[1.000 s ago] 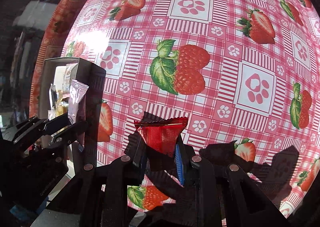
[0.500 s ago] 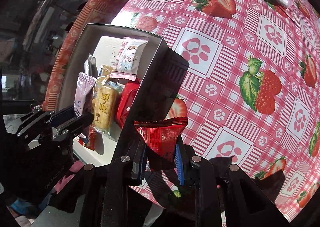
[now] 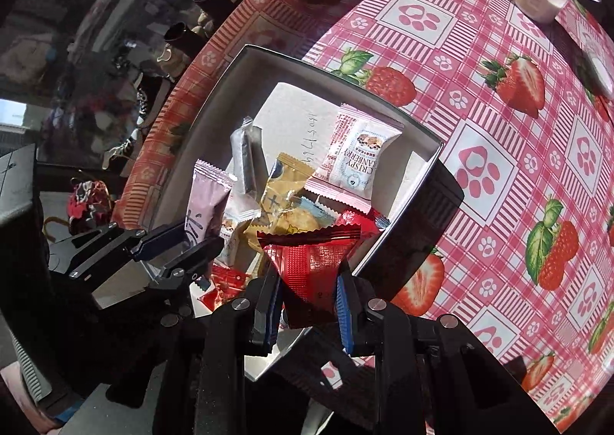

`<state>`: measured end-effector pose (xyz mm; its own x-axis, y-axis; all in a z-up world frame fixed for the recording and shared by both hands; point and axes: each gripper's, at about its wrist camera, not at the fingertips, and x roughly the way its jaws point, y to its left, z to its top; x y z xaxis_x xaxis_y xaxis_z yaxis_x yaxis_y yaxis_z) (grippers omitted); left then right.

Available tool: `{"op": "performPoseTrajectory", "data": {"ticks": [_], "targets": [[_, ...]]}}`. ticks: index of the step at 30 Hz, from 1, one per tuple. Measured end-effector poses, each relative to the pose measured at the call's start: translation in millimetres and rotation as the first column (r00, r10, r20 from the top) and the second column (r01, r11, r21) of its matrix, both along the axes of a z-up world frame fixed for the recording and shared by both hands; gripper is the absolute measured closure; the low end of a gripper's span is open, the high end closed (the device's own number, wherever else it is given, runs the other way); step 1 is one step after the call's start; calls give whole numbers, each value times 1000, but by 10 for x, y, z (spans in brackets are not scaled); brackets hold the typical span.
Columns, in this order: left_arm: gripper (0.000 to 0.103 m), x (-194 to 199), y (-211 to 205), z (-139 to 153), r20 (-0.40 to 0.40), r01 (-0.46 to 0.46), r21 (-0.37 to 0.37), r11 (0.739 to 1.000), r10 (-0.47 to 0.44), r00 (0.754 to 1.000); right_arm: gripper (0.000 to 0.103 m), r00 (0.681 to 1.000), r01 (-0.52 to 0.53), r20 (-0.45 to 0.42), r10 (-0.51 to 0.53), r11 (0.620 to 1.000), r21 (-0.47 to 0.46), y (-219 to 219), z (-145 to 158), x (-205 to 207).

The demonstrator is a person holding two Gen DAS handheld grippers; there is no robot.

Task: Organize snacks
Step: 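Carry the pink packet into the box with the left tool while the right carries the red packet, then open both tools to release the pink and red packets in the box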

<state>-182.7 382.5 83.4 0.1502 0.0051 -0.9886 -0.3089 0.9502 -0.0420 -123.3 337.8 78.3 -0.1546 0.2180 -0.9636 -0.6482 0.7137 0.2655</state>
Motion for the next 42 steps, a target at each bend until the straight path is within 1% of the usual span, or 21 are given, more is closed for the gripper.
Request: {"op": "performPoseTrajectory", "data": {"ticks": [8,18,23,29,42], "targets": [[77,-8,54,-38,-1,-10,-14,1000,10,1000,77,1000,-12,-7,12,1000,-25,47,-54,-17],[77,17,60,-55,-3,-5,-14,1000,5,1000,77,1000,-12,-6,12,999,-30,45,-57,-5],[77,49,43,-94,-18,2,-7,1000,-2,1000,77,1000,-7,1,7,1000,-26,38,-40,3],[76,49,43,-176,-39,-9,-1,1000,9,999,77,1000,5,-26,-6,1000,-26,52,-105,45],[76,47,110,-289,-73,-43,-6,999,42,996,77,999,-23,-39,20,998,-54,249,-223,69]]}}
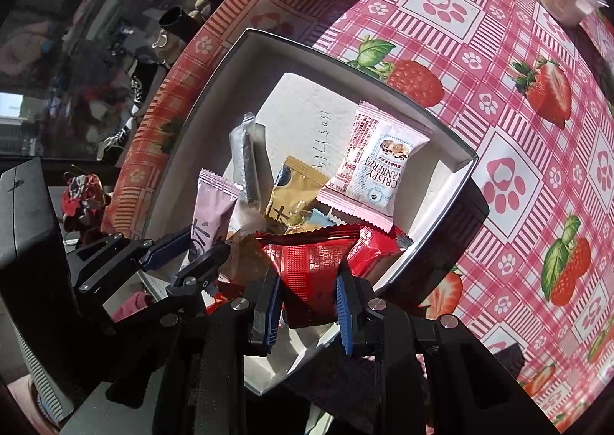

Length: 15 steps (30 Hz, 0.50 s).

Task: Organize snacks
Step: 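Open both tools to release the pink and red packets in the box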

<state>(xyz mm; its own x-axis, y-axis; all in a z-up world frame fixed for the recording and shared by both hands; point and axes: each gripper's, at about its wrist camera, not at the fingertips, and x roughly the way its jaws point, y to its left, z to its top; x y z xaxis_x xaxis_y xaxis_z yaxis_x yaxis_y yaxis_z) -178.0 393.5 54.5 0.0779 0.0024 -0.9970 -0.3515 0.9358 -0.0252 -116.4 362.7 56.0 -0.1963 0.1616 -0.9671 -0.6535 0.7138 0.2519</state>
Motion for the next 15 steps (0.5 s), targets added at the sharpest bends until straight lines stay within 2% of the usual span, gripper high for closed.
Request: {"op": "performPoseTrajectory", "data": {"ticks": [1,2,3,4,5,6,8,11,13,14,15], "targets": [[76,5,6,-2,0,-4,-6,1000,4,1000,77,1000,1,0,-1,1000,-5,4,-11,1],[71,9,12,-4,1,-11,-16,1000,11,1000,77,1000,4,-4,-4,1000,-12,-1,-25,2],[57,12,18,-4,0,-17,-22,1000,17,1000,77,1000,9,-12,-9,1000,-20,-4,-43,7],[48,15,36,2,1,-24,-20,1000,24,1000,76,1000,14,-19,-15,1000,-26,-4,-61,10],[32,13,47,19,5,-30,-7,1000,30,1000,69,1000,20,-21,-20,999,-31,-8,-73,17],[24,10,56,40,11,-33,7,999,33,999,47,1000,23,-17,-24,999,-35,-14,-74,18],[24,12,69,70,17,-37,19,999,37,999,27,1000,29,5,-29,999,-31,-32,-45,12],[23,16,91,44,-12,-48,41,998,49,999,27,999,29,24,-28,998,-62,-57,-36,17],[22,22,94,15,-33,-46,48,998,48,998,12,999,33,35,-30,996,-77,-87,-20,29],[21,21,95,22,-30,-46,57,997,48,998,0,998,37,50,-34,997,-70,-104,3,26],[19,15,85,33,-22,-42,70,997,43,999,0,997,39,66,-35,997,-65,-121,27,21]]}}
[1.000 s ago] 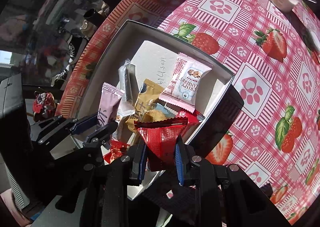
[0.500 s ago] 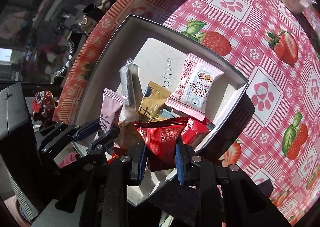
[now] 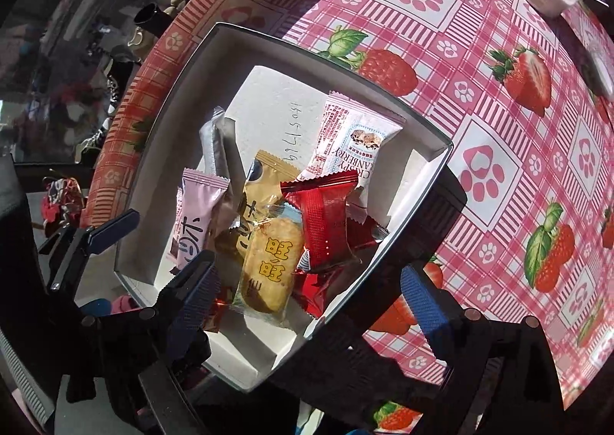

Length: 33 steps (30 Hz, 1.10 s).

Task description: Organize snacks

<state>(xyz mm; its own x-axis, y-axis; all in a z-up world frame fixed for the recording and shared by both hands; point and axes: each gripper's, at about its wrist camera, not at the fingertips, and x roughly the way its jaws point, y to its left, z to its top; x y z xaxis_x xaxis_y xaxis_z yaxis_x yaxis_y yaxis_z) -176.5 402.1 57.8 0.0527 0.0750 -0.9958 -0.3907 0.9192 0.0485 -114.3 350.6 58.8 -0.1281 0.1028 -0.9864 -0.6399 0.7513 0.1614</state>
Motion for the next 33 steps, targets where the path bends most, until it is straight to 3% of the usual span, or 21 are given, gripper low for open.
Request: {"op": "performPoseTrajectory", "data": {"ticks": [4,7,14,33], "targets": [[18,15,-49,84,33,32,36,999,-33,999,0,999,-7,48,7,1000,18,-57,114,-11],[18,28,-86,160,62,51,14,999,-51,997,0,997,-4,72,2,1000,27,-93,177,-17],[18,66,-160,182,16,76,67,995,-78,997,0,996,5,92,-6,1000,8,-159,253,-10],[18,-31,-187,265,15,58,28,998,-58,998,0,993,-15,120,20,999,-42,-114,217,-81]]}}
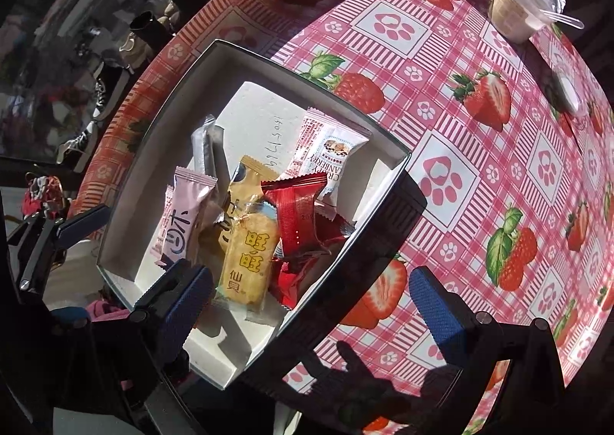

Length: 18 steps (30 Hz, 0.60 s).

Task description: Organize snacks

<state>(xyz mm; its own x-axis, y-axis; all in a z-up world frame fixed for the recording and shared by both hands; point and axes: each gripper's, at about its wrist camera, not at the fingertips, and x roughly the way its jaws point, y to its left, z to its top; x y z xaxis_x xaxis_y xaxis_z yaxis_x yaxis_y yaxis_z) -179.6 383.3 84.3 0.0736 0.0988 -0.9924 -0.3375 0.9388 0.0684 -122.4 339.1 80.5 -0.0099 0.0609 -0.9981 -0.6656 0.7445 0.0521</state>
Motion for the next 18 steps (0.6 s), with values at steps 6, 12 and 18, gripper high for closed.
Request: {"op": "performPoseTrajectory", "data": {"ticks": [6,12,18], "targets": [[18,-15,5,9,2,-1,-12,1000,1,1000,0,1000,-5,22,5,1000,-5,10,19,-9],[18,-35,-4,20,1,8,-11,1000,-8,1000,0,999,-23,44,23,1000,-12,28,35,-38],[18,-50,-29,32,0,15,-6,1000,-15,1000,0,998,-31,49,32,999,-17,35,36,-52]]}}
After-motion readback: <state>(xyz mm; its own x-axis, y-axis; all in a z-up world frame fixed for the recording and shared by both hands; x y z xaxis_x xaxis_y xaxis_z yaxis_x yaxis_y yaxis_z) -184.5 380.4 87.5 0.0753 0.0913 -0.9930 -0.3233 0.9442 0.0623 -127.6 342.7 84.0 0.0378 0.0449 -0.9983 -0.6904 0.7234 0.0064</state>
